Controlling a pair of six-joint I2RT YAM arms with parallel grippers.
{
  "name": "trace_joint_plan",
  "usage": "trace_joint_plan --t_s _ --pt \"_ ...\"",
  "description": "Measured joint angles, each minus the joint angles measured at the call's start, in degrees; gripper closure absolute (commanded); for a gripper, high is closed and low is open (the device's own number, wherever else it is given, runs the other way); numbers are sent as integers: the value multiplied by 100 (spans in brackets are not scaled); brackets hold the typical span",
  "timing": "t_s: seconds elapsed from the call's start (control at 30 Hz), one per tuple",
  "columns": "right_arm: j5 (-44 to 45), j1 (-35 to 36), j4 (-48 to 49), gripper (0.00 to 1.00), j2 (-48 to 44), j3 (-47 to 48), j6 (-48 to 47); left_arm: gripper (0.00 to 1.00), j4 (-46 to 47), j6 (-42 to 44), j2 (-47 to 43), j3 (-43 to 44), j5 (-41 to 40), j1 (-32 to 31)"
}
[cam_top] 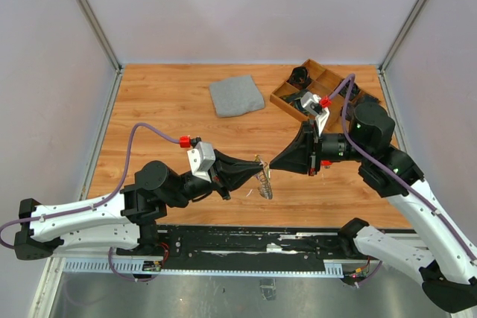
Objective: Put the keys on the keyring
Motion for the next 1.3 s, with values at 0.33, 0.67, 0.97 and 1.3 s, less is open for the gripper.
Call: trace_joint_plan --t_s 0.33,0.67,0.97,1.3 --pt "26 0 -179 98 118 0 -52 99 -87 7 0 0 0 0" --pt "85 0 -313 68 101 22 -306 99 -83 4 44 2 33 0" --pt "520 0 -122 67 -680 157 -992 100 48 -22 101 7 201 0" --pt "278 4 671 70 -1027 -278 -1491 99 444 -212 317 103 627 0"
